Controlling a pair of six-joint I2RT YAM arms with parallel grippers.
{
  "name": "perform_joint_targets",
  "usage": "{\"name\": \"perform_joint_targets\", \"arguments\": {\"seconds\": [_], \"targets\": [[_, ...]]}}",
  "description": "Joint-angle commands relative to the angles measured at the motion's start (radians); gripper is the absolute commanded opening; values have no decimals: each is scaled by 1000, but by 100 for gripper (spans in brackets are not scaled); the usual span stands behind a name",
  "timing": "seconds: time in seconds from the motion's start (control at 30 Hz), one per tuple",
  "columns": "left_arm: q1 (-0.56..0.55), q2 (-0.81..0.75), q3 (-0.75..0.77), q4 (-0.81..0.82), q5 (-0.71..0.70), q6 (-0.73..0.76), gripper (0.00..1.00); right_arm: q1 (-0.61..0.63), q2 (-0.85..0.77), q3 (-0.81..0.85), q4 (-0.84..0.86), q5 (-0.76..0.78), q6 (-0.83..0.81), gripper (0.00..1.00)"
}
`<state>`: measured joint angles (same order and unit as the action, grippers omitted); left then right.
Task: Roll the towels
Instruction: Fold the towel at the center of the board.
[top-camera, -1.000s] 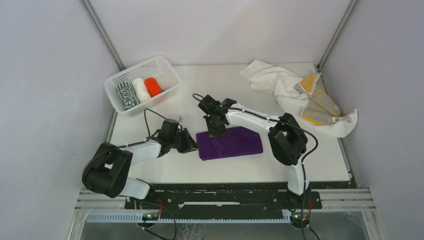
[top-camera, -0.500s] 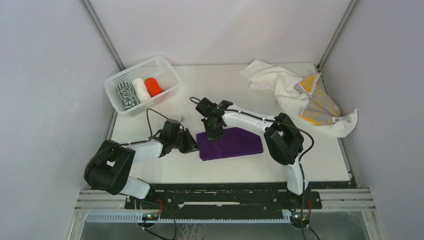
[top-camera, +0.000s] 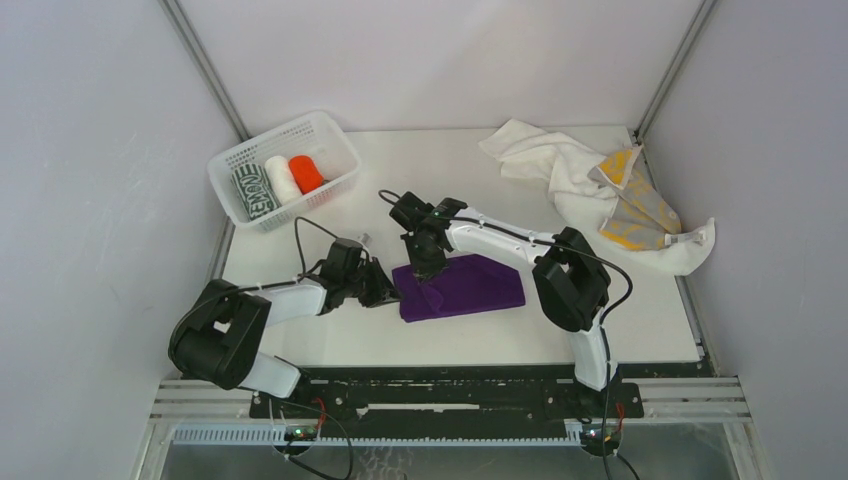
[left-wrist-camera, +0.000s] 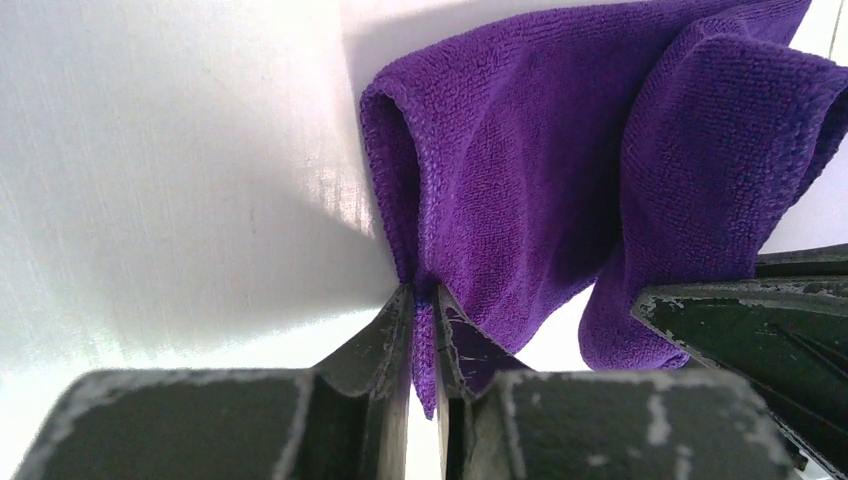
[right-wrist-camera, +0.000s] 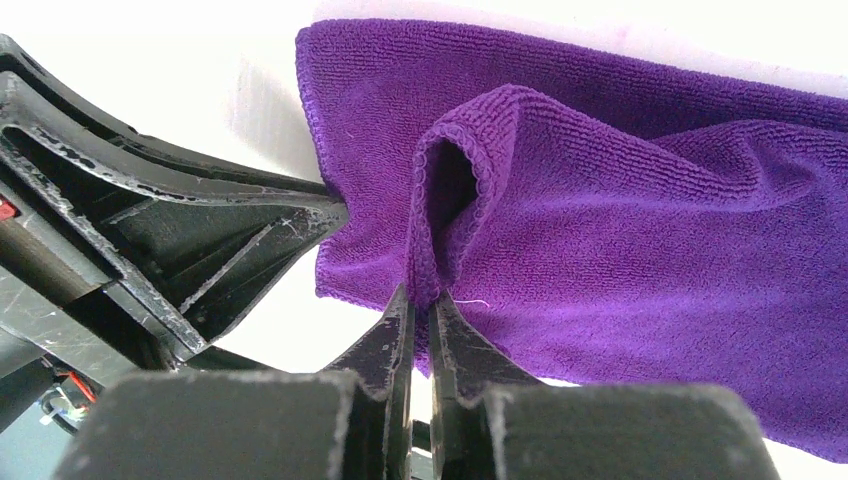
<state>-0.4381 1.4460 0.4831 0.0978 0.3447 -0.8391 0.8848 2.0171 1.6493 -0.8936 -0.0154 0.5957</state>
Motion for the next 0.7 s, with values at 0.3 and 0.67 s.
{"name": "perform_joint_targets", "arguments": {"seconds": [0.3,0.67], "targets": [[-14,-5,0,-12,-28,3,16,13,-6,58,17,-30,47,0],[-19,-21,6,-39,-56,11,16,10,72,52,84,-75,78,6]]}}
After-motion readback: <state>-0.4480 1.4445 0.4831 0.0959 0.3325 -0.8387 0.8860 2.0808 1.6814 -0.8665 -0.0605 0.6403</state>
